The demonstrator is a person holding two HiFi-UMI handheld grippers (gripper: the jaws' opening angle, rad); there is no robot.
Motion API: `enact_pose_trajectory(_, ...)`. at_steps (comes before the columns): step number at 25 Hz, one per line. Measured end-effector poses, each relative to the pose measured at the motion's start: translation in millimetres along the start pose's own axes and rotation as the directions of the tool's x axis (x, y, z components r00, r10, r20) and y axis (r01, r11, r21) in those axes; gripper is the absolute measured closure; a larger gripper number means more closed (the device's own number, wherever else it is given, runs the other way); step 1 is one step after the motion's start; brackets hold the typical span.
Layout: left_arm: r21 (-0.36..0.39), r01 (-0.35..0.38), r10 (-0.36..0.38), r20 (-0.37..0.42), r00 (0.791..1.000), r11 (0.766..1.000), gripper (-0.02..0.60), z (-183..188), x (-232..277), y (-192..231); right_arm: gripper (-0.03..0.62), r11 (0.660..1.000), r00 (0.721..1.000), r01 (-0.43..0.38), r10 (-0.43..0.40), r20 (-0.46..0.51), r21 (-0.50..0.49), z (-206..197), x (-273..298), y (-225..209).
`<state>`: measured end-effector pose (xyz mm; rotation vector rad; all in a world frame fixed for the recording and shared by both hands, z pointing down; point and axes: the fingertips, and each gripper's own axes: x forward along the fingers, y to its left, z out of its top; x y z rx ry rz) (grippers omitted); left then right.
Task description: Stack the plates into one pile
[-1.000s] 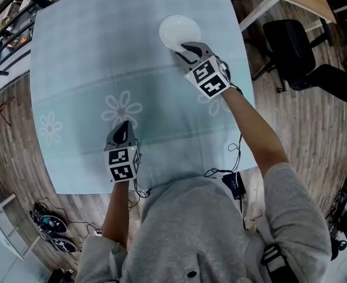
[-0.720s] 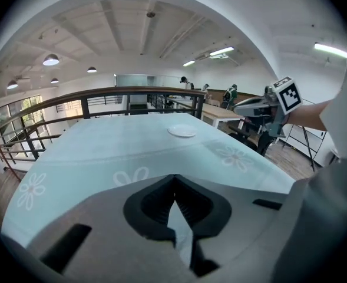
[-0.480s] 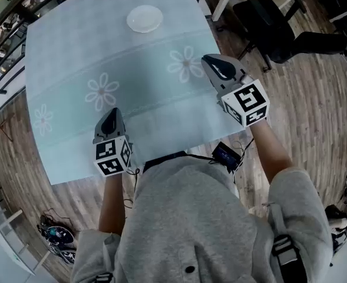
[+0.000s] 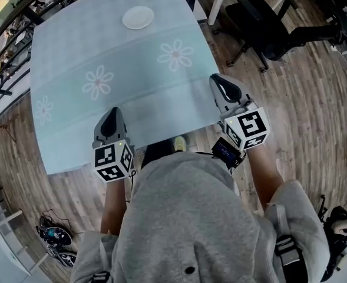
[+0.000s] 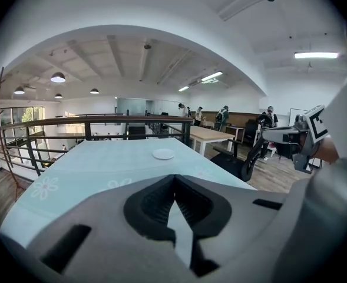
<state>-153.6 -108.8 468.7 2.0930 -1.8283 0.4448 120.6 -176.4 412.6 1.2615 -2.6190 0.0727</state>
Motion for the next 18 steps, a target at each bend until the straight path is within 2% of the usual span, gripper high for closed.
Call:
enact_pose_trajectory(6,0.003,-0.006,0.006,0.013,1.000,1.000,0.561,2,-12,-9,0.559,1.000,0.999,0.017,-0.017,0.030,0.018,4,-12,4)
enact_pose_trajectory(13,0.001,-0.016,0.016,0.028,0.999,1.000,0.561,3,-26,-14,0.558,0.999,0.999,-0.017,0.016,0.030,0.033,1,-13,18)
enact_pose_trajectory(18,0.002,-0.022,0.022,0.020,1.000,1.000,0.561,0,-33,-7,0.558,0.999,0.999,-0.037,0.037,0.012,0.008,1,-7,29)
